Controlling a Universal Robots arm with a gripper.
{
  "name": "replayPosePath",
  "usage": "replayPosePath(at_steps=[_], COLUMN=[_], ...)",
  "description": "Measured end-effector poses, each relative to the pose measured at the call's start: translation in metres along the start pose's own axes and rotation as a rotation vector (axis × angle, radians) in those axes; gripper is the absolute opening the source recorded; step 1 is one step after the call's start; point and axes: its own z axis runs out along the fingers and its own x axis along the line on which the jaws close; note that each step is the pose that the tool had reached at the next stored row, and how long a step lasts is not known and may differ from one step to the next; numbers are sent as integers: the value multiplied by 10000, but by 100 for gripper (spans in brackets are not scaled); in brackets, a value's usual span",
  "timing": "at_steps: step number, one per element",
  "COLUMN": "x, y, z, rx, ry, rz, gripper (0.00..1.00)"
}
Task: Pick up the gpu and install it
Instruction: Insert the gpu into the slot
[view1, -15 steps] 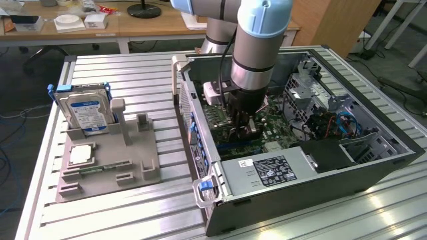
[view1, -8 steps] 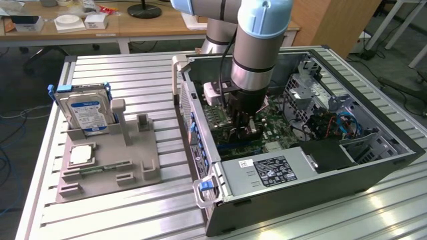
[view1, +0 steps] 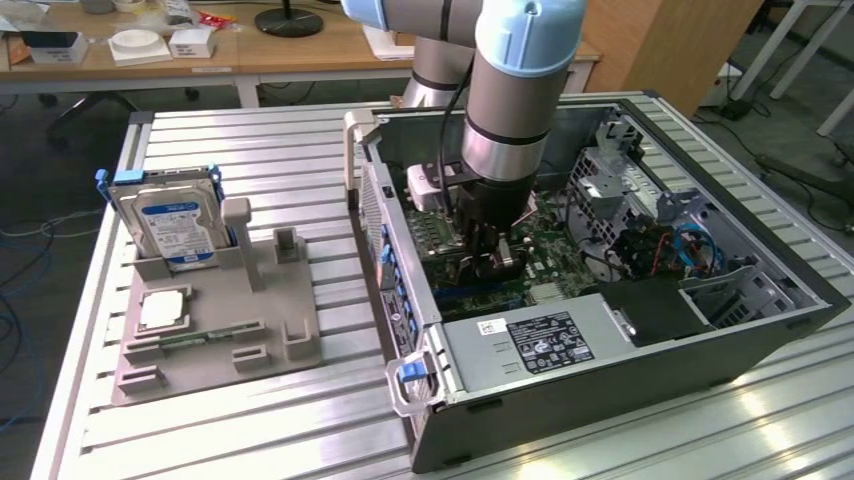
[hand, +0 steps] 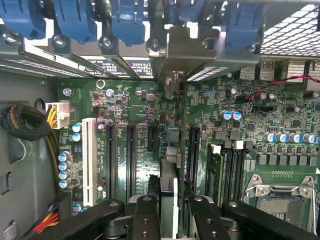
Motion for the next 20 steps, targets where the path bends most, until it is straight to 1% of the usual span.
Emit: replayPosePath(at_steps=[6, 16, 20], x=[0, 0, 0], y=[2, 2, 30], z=[33, 36, 54], rx=[-2, 1, 2], ry=[4, -1, 6], rz=[0, 1, -5], gripper=[27, 27, 27])
